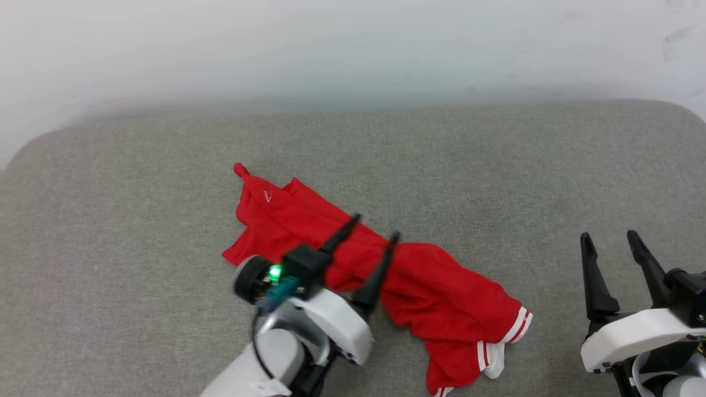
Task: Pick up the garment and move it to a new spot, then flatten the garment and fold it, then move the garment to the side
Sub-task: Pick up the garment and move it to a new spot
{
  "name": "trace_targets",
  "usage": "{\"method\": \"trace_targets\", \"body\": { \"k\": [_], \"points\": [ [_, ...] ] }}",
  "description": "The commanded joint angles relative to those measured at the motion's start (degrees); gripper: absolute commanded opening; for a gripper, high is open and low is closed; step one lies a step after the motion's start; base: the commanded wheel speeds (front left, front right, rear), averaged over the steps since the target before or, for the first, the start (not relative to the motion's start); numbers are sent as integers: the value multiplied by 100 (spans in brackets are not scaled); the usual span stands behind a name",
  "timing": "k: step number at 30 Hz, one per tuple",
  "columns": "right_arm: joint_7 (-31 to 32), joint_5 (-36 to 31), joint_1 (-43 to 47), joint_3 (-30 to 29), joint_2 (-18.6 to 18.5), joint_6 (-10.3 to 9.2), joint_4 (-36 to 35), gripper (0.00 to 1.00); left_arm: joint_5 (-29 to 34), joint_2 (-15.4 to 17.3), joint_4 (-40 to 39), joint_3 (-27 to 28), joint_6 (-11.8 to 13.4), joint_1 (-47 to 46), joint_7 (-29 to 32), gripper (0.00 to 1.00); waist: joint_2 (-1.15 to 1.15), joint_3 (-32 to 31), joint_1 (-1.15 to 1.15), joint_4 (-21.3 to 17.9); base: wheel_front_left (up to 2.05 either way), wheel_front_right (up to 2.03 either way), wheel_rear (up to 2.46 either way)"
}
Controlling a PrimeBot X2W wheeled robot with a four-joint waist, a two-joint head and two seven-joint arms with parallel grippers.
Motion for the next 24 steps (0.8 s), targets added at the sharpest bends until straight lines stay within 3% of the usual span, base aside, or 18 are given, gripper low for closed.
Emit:
{"method": "trace_targets", "body": {
  "k": [1, 14, 19, 24],
  "points": [
    [21, 50, 74, 2, 3, -4, -11, 100, -47, 47, -39, 94, 69, 92, -69, 100, 0, -55, 0, 39, 0, 0, 0],
    [110, 90, 321, 31, 2, -4, -49, 100, -182, 713, -284, 1600, 945, 995, -336, 100, 0, -357, 0, 208, 0, 0, 0],
    [136, 26, 382, 51, 2, -4, -83, 100, -147, 1014, -486, 1950, 979, 1364, -335, 100, 0, -401, 0, 209, 0, 0, 0],
    [170, 2, 424, 53, 2, -4, -117, 100, -118, 1160, -595, 1880, 912, 1553, -279, 100, 0, -456, 0, 217, 0, 0, 0]
  ]
}}
